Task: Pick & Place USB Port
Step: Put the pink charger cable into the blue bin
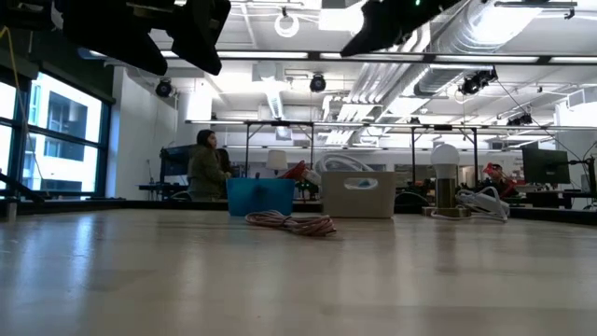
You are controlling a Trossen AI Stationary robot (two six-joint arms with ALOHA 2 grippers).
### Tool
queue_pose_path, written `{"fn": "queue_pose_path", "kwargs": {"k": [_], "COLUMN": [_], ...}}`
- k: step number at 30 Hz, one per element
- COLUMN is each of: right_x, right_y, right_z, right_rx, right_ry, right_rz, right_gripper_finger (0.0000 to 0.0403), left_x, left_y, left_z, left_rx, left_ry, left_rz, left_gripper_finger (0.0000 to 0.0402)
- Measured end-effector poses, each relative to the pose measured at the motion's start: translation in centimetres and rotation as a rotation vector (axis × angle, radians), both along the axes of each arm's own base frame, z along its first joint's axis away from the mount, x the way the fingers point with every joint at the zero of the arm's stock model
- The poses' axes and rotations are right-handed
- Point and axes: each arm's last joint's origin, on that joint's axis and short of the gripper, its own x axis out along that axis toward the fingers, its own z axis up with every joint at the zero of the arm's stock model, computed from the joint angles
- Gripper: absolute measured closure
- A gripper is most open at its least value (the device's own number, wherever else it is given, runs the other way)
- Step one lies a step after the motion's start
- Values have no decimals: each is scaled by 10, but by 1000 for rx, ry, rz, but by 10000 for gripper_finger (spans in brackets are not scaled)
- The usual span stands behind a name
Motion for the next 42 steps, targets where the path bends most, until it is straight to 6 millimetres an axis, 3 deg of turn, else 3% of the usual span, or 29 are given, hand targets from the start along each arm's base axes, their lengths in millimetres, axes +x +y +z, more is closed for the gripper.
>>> {"fn": "queue_pose_path", "kwargs": {"k": [8,13,18,27,36,42], "right_x": [1,4,4,-2,-10,-13], "right_y": [33,57,84,119,145,153], "right_z": [6,12,18,17,18,17], "right_rx": [64,192,182,183,195,195], "right_ry": [-50,-150,-196,-180,-183,-177], "right_rz": [197,409,565,661,748,726], "right_gripper_finger": [240,242,241,246,246,248], "left_x": [0,7,13,18,16,26], "left_y": [0,-1,-1,1,12,38], "left_z": [-7,-18,-23,-18,-21,-18], "left_rx": [8,76,165,297,613,548], "left_ry": [45,58,27,-71,-38,-17], "left_rz": [24,19,57,118,104,134], "left_gripper_finger": [163,163,163,163,163,163]}}
